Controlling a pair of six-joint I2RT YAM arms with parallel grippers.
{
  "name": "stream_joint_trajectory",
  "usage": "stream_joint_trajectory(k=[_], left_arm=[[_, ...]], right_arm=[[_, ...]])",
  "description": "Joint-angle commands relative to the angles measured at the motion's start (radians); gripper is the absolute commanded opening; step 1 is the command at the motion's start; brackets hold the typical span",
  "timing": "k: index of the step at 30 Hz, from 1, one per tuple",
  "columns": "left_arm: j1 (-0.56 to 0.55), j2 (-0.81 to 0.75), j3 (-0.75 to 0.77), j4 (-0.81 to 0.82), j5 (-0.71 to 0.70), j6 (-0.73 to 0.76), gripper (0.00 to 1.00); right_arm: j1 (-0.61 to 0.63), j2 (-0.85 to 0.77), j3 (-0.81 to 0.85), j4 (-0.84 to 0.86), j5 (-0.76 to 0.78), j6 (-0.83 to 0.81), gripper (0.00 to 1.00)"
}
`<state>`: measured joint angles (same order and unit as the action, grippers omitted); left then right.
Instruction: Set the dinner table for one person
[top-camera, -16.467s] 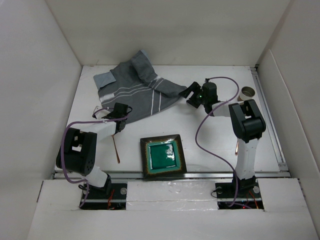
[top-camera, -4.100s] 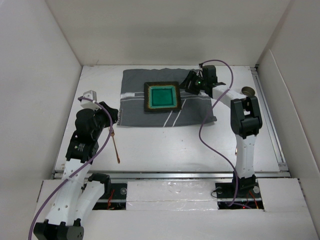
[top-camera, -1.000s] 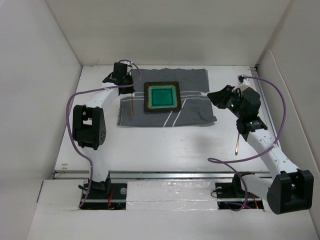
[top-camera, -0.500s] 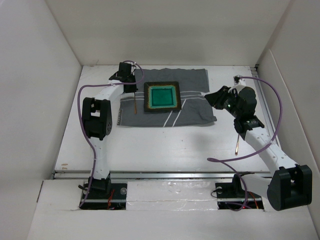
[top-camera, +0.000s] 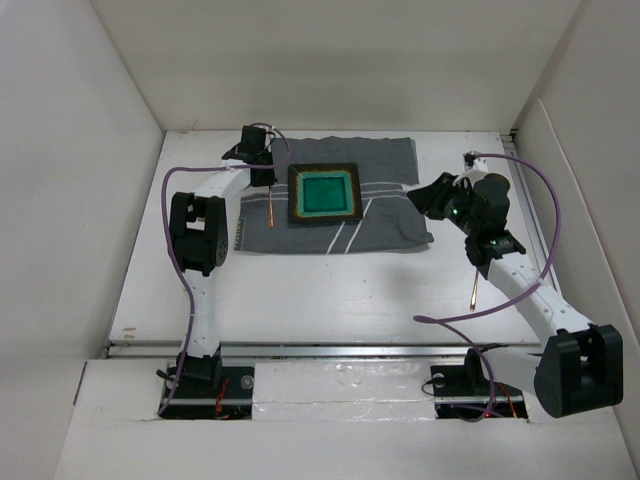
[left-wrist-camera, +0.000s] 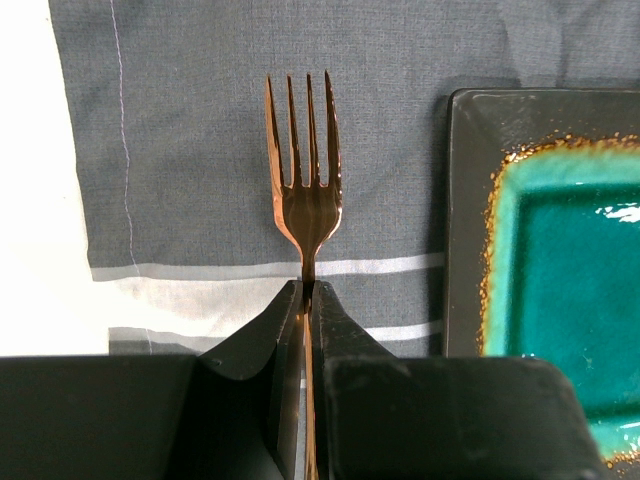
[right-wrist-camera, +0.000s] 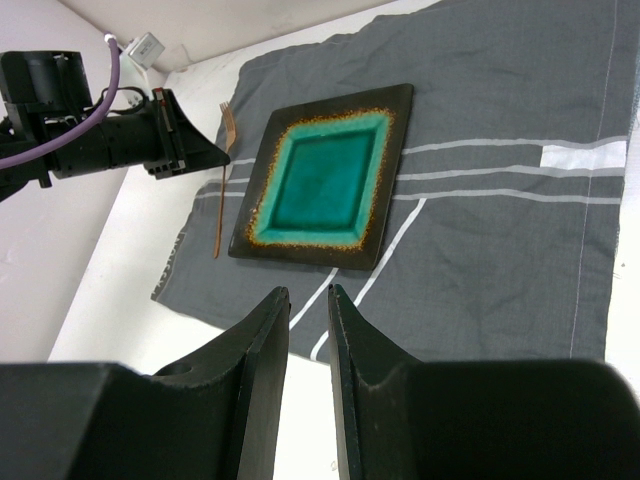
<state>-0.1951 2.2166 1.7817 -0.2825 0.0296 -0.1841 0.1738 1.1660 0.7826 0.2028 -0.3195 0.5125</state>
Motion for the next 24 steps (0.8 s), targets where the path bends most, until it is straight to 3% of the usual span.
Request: stream_joint_trajectory(k=[1, 11, 16, 20, 21, 24], left_arm=[[-0.001, 0.000, 0.027, 0.023, -0.002, 0.014, 0.00], [-0.001, 0.025, 0.059, 0.006, -0.017, -0.005, 0.01], [-0.001, 0.008, 0.068, -0.004, -0.051, -0.011, 0.20], [-0.001, -0.024, 0.074, -0.007, -0.040, -0.025, 0.29], [-0.001, -0.044, 0.077, -0.009, -0.036, -0.032, 0.30], [-0.001, -0.102, 0.084, -0.012, 0.012, -0.047, 0.30]], right_arm=[[0.018, -0.006, 0.037, 0.044, 0.019, -0.025, 0.28], [0.018, -0.006, 0.037, 0.043, 0.022, -0.028, 0.28], [0.018, -0.008, 0.035, 0.043, 0.023, -0.029, 0.28], [0.027, -0.011, 0.040, 0.043, 0.022, -0.038, 0.15], [0.027, -0.011, 0.040, 0.041, 0.026, -0.042, 0.03], [0.036, -0.008, 0.046, 0.026, 0.054, -0.057, 0.00]])
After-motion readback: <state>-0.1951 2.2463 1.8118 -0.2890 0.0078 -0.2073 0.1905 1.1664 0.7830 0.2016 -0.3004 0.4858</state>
